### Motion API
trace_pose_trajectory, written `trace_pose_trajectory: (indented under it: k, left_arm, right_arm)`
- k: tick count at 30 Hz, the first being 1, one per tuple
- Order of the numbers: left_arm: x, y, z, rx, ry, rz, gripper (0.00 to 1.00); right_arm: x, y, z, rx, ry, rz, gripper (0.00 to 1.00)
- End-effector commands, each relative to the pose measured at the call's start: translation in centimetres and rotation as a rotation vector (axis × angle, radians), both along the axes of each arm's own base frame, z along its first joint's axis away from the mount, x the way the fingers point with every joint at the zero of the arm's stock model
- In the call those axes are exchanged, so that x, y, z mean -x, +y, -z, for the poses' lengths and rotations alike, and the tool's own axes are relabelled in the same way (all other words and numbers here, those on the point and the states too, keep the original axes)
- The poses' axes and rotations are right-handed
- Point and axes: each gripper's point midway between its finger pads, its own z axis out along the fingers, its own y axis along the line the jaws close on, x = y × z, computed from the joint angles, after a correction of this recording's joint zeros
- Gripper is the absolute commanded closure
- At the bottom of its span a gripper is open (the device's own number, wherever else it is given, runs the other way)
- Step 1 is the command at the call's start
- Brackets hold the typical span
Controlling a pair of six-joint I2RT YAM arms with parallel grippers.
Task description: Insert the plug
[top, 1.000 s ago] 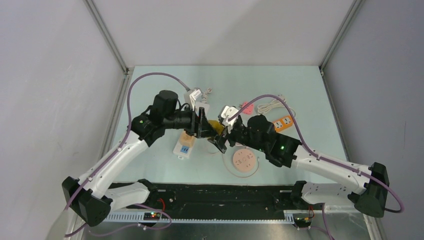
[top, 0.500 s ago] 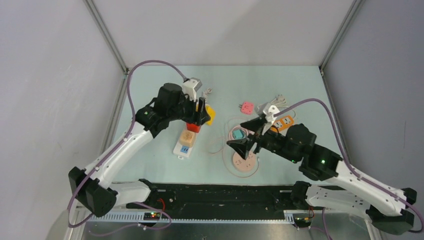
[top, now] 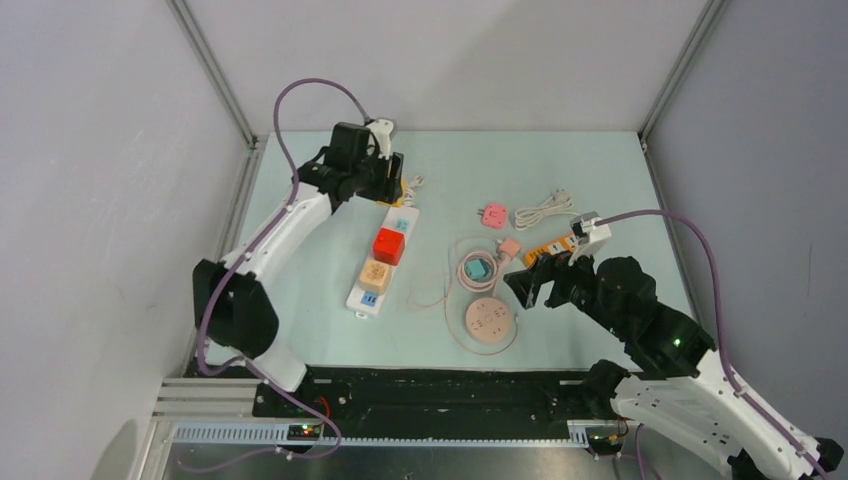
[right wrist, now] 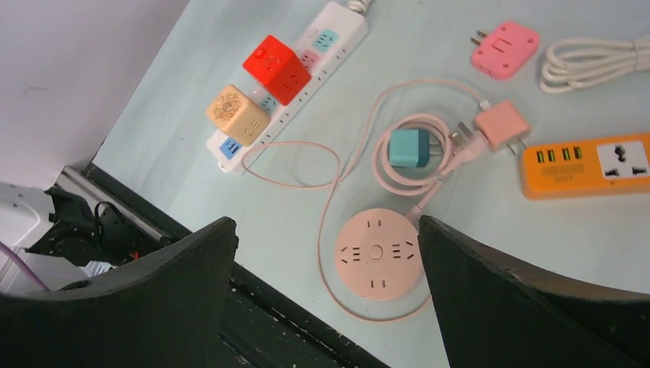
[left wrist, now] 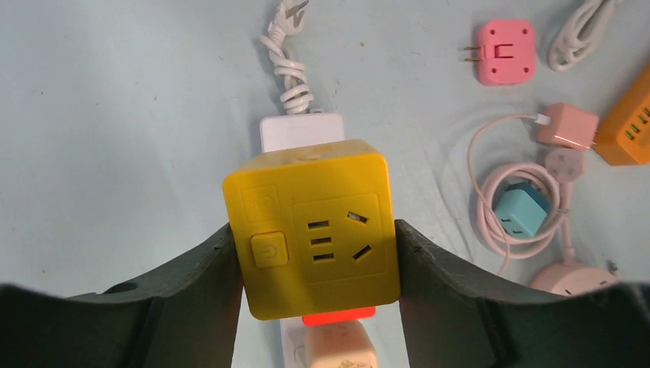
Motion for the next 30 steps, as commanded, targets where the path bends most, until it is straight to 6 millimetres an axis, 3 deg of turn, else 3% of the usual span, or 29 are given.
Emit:
trace_pose_trajectory:
  k: [1,6,13,20,30]
  left_arm:
    - [-2.2,-1.1,0.3,-0.003,-0.012,0.041,1.00]
    - [-3.3,-2.0,4.4,-0.019,0.077,0.056,1.00]
    - [-4.9,-2.4,7.8,-0.067,0.124,0.079,1.00]
    - [-5.3,-2.1,9.3,-0.102,0.140,0.084,1.00]
    - [-3.5,-1.3,10.7,-0.106,0.190,0.064,1.00]
  right_arm:
    - [-0.3,-0.3,1.2,-0.017,0.073,0.018,0.08]
    - [-0.7,-0.4,3.0,-0.028,0.116,0.030,0.08]
    - [-1.6,-0.9,5.3,-0.021,0.174,0.084,0.08]
    - [-2.0,-1.1,6.4,0.008,0.188,0.093,0.08]
    - [-2.0,-1.6,7.0,-0.002,0.196,0.127,0.08]
